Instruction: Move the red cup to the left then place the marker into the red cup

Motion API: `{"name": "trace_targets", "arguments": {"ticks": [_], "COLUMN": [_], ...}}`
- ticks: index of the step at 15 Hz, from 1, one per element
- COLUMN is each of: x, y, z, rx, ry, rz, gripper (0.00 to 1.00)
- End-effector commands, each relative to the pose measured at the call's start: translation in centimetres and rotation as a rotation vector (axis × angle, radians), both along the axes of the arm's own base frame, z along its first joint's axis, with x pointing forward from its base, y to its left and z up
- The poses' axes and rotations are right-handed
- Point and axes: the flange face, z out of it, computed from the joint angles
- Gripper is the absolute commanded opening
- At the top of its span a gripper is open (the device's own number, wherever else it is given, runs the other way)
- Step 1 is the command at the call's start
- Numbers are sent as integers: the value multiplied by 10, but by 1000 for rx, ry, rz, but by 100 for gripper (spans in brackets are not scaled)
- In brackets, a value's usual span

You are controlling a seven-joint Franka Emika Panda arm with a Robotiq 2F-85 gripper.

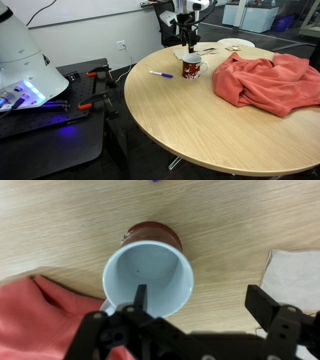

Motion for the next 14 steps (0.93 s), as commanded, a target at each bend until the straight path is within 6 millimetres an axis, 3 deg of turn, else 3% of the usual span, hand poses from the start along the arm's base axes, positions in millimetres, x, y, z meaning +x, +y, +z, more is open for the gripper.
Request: {"name": "trace_targets", "arguments": {"ticks": [1,8,14], "x": [-42,-99,-105], "y": [2,14,25], "z": [29,44,33], "rx": [17,26,29], "ry": [-8,29,55], "rz": [-45,-208,-355], "gripper": [100,100,100]}}
